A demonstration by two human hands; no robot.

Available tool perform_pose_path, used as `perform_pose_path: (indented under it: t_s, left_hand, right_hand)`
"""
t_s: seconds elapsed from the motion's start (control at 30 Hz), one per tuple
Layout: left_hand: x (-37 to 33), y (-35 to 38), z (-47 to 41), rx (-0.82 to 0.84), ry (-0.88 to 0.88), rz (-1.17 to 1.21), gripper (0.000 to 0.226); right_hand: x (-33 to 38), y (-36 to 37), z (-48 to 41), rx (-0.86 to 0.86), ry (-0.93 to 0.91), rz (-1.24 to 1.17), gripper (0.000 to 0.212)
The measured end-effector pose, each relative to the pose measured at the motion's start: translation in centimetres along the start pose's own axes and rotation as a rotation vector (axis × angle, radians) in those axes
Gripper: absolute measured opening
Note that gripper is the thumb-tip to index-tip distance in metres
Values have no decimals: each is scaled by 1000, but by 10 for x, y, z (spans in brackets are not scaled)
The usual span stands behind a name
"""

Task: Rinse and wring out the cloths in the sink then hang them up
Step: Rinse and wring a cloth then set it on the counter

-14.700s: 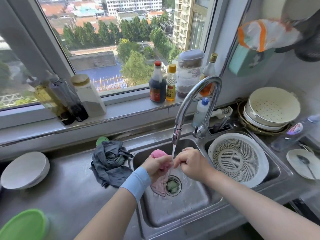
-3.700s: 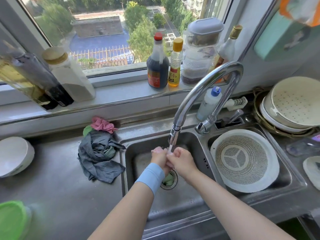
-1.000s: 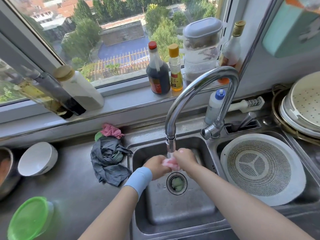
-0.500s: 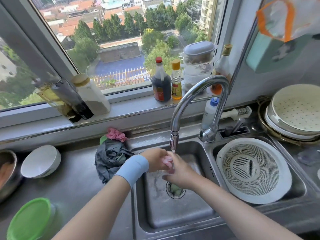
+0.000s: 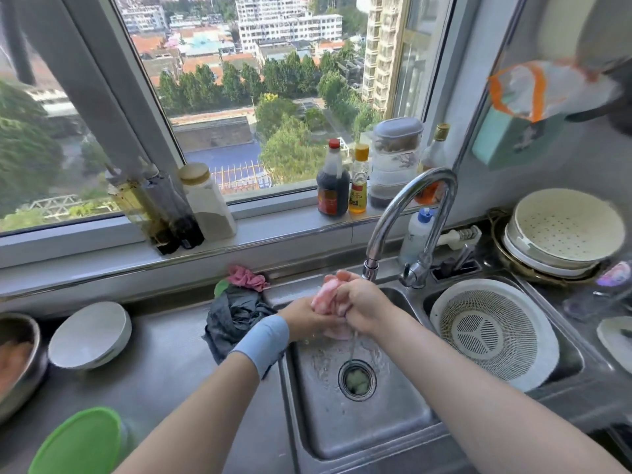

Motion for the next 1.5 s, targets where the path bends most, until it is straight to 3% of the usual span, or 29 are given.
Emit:
perform_pose_path:
  t_s: [0.1, 0.17, 0.3, 0.37, 0.47, 0.53, 0.6, 0.63, 0.7, 0.77, 0.83, 1.0, 1.13, 1.23, 1.37, 1.5]
  left_hand:
    - [13, -18, 6, -99, -168, 189, 27]
    - [20, -22, 15, -113, -285, 447, 25]
    - [-22, 12, 28, 384, -189, 1172, 28]
    - [-32, 15, 31, 424, -180, 1282, 26]
    - [-21, 10, 18, 214, -187, 1129, 25]
    - [-13, 9, 15, 128, -221, 995, 17]
    - [-13, 6, 14, 124, -231, 874, 6]
    - [-16, 2, 13, 139, -210, 783, 12]
    - [-32, 6, 18, 268, -167, 644, 20]
    - [-53, 17, 29, 441, -139, 541, 18]
    - [-68, 25, 43, 559, -168, 451, 9]
    - [-83, 28, 51, 553, -282, 370, 14]
    - [-89, 36, 53, 575, -322, 247, 35]
    - [-94, 38, 50, 578, -323, 148, 36]
    - [-101, 27, 33, 394, -302, -143, 34]
    - [-109, 17, 16, 166, -220, -519, 18]
  right_hand:
    - [2, 5, -2, 41, -39, -29, 46]
    - [6, -3, -3, -20, -146, 138, 36]
    - [21, -5, 19, -138, -466, 612, 28]
    - [22, 12, 31, -36, -622, 814, 31]
    - [20, 26, 45, 175, -654, 960, 34]
    - [41, 9, 50, 25, -692, 1076, 47]
    - [74, 1, 67, -157, -884, 1199, 48]
    - [86, 7, 77, -176, -1025, 1267, 47]
    - [86, 33, 89, -58, -1247, 1567, 61]
    - [68, 49, 88, 129, -1413, 1939, 80]
    - [63, 56, 87, 208, -1520, 2118, 89]
    - [84, 72, 96, -26, -1772, 2171, 91]
    - [101, 78, 103, -41, -1689, 2148, 61]
    - [104, 78, 94, -40, -1535, 2350, 28]
    - [111, 71, 75, -110, -1206, 2547, 16]
    - [101, 61, 57, -88, -967, 2709, 18]
Point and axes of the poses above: each hand's wrist, its own z-axis away from the middle knuckle, its own y-axis out of the palm, x = y × z, the point moved 10 cm from there along -z, towards the middle knuckle, and after that the axes turned 13 degrees about z, right-handed, at the moved point
